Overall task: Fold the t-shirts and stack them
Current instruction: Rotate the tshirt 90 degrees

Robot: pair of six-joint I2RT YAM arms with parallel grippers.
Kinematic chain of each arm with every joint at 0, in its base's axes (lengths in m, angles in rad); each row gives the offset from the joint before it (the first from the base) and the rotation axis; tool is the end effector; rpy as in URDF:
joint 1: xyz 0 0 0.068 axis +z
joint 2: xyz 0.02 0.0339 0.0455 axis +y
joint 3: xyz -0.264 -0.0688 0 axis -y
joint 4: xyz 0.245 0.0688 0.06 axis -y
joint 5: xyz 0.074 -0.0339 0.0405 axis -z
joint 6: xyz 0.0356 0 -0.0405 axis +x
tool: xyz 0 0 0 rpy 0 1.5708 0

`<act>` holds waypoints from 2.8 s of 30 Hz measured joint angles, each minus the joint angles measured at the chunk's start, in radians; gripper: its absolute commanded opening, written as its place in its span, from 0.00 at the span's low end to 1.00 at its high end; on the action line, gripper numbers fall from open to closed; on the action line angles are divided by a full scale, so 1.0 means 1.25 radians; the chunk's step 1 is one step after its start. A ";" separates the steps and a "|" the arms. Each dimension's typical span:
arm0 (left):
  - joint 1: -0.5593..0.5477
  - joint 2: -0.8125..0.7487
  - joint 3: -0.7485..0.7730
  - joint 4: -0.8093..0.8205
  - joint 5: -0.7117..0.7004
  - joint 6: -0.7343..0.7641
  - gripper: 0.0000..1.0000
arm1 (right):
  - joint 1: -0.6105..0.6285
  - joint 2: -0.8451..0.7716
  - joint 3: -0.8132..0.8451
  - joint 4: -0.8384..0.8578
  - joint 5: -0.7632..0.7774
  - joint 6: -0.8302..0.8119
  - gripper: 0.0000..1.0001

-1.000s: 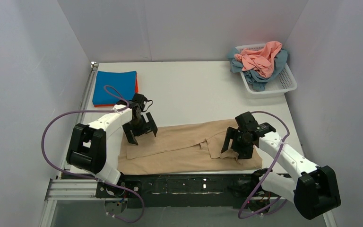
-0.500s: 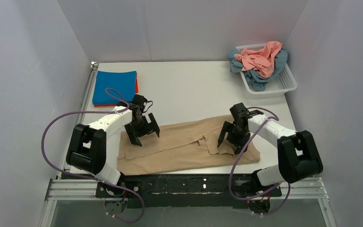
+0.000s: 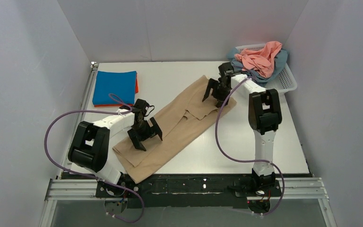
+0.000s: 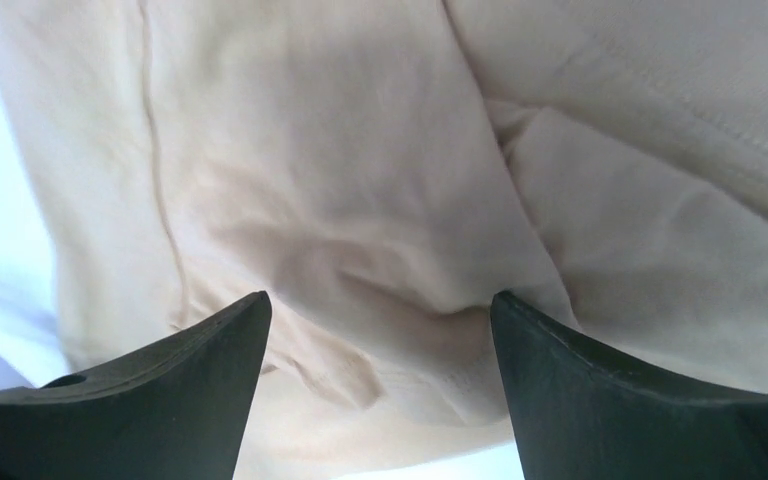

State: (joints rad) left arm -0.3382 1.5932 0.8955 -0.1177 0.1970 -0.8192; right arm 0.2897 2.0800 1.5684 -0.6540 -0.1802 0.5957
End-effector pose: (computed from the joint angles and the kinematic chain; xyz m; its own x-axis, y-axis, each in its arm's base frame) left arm 0.3060 -0.1150 0.1867 -0.7991 -0.4784 -0.3640 -0.1931 0.7777 -0.5982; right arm 0.4147 0.1303 0.1762 -0.9247 0.3004 -0.2339 0.2055 0.9110 0.3575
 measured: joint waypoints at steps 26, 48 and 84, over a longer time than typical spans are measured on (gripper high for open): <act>-0.340 0.194 0.151 0.156 0.161 -0.389 0.98 | 0.030 0.529 0.739 0.184 -0.338 0.213 0.87; -0.360 -0.378 -0.027 -0.170 -0.168 -0.004 0.98 | 0.071 -0.188 0.190 0.032 -0.054 -0.148 0.93; -0.189 -0.497 -0.248 -0.140 -0.186 -0.027 0.98 | 0.305 0.336 0.582 -0.282 0.238 0.093 0.96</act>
State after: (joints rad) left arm -0.5743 0.9726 0.5858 -0.2928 -0.0357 -0.8524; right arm 0.6716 2.5000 2.2955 -1.0069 0.1173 0.7120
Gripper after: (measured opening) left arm 0.981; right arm 0.950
